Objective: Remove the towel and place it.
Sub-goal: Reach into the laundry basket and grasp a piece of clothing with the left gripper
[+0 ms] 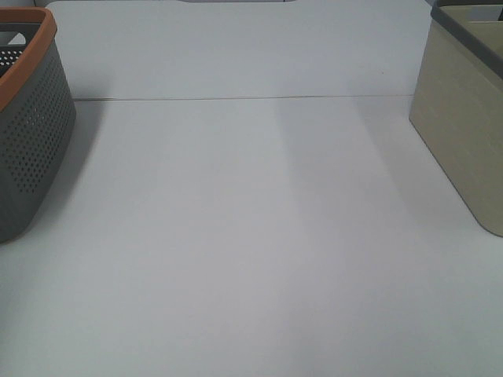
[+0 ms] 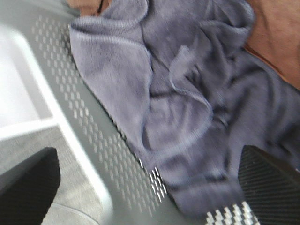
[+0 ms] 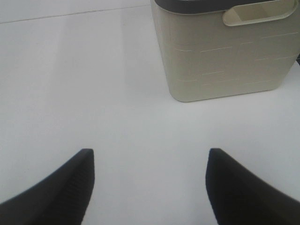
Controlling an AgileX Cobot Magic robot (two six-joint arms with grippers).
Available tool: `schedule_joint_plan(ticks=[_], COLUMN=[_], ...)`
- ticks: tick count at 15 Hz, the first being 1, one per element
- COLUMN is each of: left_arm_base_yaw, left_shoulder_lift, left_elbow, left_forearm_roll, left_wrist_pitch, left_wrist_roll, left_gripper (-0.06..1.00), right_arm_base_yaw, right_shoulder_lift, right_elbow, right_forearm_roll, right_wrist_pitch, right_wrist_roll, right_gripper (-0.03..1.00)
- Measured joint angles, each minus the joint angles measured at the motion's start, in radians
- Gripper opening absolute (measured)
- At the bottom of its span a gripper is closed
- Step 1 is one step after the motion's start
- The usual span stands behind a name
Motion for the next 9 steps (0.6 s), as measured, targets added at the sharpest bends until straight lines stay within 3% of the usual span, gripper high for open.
schedule_joint_plan(ticks=[3,9], left_arm_base_yaw=[-0.003,-0.043], left_shoulder_lift=[0.113,0.276], left_elbow=[0.000,0.000], left_forearm_roll=[-0.036,-0.049], left_wrist_pitch=[-0.118,-0.233], left_wrist_roll=[0.020,0.060], left_gripper=[0.98,0.97], right_arm_base_yaw=[0.000,0.000], right_shoulder_lift=[0.000,0.000], right_elbow=[0.000,0.000], right_forearm_roll=[0.000,0.000], right_wrist_pitch=[0.000,0.000], right_wrist_roll=[0.000,0.000], right_gripper=[0.68,0.68])
